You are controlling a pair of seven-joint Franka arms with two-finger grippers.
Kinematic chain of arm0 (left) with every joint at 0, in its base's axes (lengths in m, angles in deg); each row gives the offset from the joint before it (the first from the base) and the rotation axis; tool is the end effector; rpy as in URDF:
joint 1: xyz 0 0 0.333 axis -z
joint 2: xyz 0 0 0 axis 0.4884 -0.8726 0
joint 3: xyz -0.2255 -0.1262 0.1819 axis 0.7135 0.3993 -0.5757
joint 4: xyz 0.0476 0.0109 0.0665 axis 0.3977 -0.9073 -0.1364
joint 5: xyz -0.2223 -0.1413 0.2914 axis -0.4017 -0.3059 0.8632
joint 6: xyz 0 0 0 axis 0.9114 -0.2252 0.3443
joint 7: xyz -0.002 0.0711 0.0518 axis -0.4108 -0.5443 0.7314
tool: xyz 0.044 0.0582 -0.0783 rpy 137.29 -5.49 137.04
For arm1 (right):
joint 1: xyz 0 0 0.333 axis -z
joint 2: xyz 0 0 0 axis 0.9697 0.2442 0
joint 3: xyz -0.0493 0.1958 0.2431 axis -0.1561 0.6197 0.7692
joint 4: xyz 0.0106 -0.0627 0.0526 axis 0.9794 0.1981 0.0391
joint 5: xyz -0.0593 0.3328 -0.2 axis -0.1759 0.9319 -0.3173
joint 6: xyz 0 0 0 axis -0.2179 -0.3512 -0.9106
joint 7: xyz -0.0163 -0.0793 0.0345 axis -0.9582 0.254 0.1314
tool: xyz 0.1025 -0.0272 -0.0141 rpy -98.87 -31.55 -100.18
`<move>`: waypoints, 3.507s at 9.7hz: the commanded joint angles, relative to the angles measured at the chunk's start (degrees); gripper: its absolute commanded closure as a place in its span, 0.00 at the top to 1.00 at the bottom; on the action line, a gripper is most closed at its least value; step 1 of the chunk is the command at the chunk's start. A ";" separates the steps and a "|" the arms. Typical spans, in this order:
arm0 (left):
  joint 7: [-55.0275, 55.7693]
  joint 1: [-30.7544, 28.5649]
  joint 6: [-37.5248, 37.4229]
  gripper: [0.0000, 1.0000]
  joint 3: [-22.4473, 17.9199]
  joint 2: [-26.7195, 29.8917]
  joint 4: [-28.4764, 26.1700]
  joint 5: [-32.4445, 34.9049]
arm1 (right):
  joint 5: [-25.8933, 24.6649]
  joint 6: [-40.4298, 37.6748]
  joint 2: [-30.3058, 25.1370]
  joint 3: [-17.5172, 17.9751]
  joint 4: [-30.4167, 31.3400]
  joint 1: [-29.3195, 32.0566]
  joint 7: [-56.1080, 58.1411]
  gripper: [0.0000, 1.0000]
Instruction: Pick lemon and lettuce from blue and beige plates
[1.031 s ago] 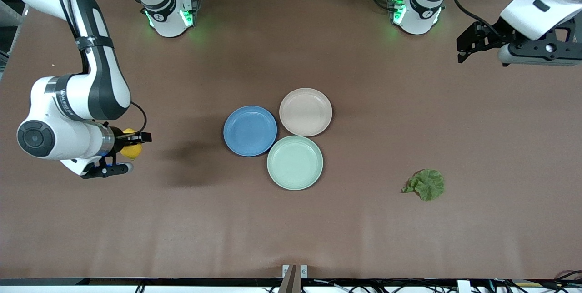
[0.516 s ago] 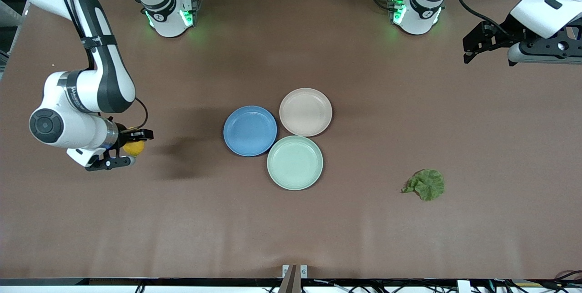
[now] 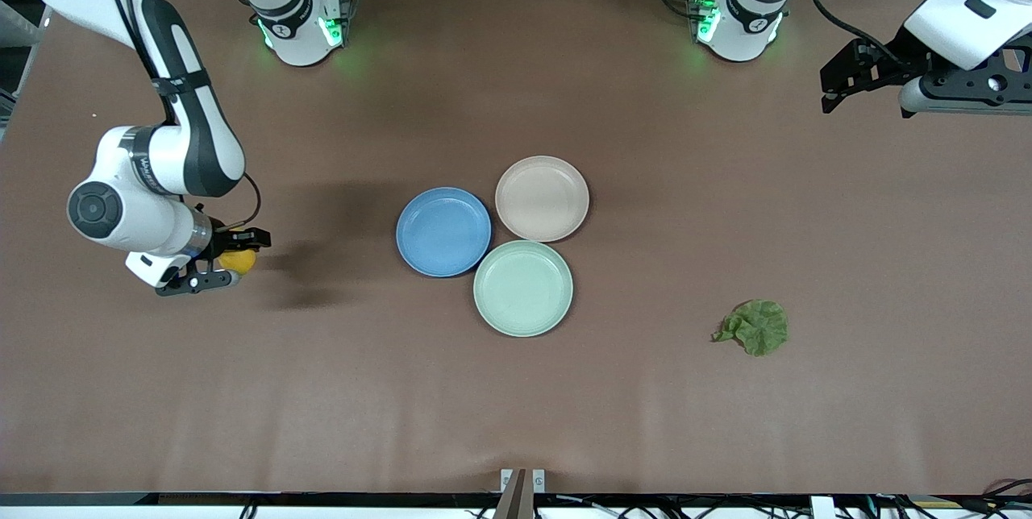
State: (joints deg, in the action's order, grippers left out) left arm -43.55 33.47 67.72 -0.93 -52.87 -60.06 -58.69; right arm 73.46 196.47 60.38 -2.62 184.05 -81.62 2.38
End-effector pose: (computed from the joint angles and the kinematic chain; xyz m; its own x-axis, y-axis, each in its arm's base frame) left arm 0.5176 -0.1204 0.6724 0.9964 -0.0846 0.0042 -0.0845 -0.9964 -0.0044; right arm 0.5876 -0.0013 0.2642 0.9768 0.1637 -0.1379 0.1634 -0.9865 -0.0134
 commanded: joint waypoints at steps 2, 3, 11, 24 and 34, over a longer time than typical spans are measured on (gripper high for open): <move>0.29 -0.37 -1.04 1.00 -0.76 -0.57 1.39 -1.13 | -0.81 8.49 -2.12 0.86 7.37 1.01 0.65 0.27; 0.29 -0.28 -1.04 1.00 -0.94 -0.57 1.39 -1.13 | -0.81 12.27 -1.86 0.86 9.58 1.01 0.65 0.27; 0.64 0.07 -1.04 1.00 -0.32 -0.65 1.30 -1.39 | -0.64 22.41 2.54 0.94 12.67 2.24 3.11 0.28; 0.64 -0.01 -0.60 1.00 -0.50 -1.79 1.30 -1.13 | 0.07 25.41 5.53 1.12 11.97 2.24 2.41 1.00; 5.83 -1.68 2.57 1.00 -0.94 -3.38 0.60 0.63 | 3.50 -3.39 3.33 0.94 -4.26 2.24 2.32 1.00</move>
State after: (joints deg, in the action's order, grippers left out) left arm -38.99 32.43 70.26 -2.06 -55.67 -60.08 -58.66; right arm 76.04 197.55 64.15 -2.45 183.07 -80.46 4.73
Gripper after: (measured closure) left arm 0.000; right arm 0.000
